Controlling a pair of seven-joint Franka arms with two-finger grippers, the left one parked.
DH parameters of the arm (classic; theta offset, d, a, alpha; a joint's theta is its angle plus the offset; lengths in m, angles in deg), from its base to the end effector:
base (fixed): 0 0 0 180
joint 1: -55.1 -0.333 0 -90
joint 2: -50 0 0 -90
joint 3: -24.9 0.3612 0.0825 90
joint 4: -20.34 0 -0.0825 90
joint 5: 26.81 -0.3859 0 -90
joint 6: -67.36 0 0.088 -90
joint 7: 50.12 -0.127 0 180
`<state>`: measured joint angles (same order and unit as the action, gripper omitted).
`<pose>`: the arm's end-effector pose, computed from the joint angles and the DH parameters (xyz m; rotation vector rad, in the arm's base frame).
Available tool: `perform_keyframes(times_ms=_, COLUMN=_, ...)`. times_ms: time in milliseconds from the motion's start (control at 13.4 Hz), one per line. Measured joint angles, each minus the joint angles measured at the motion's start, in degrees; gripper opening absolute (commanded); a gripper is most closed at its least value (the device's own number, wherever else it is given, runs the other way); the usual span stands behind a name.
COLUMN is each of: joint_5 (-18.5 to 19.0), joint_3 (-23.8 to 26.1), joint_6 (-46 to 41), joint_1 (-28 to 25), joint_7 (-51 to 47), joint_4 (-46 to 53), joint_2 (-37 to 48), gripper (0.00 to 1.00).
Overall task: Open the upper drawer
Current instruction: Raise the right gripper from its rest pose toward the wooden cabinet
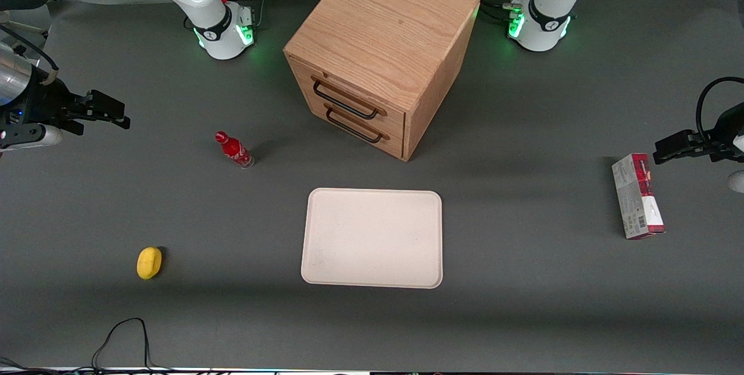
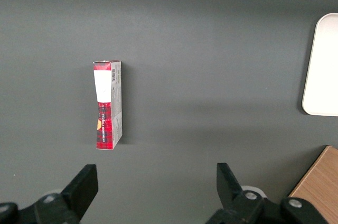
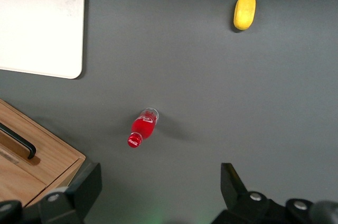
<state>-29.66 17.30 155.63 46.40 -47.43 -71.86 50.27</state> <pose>0.5488 0.0168 0.6318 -3.0871 -0.1020 0.0977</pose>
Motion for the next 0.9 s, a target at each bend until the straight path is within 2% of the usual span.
perform_keyframes(times_ms=448, joint_5=0.0, joint_3=0.1, joint_6=-2.5, joint_1=-0.3, joint_7=0.6, joint_4=1.5, joint_2=-0.2, gripper=1.00)
perform_keyframes(times_ms=897, joint_5=0.0, joint_3=0.4, joint_6=-3.9, joint_1=-4.3, joint_7=0.7, joint_4=1.6, joint_2=-1.5, gripper=1.00)
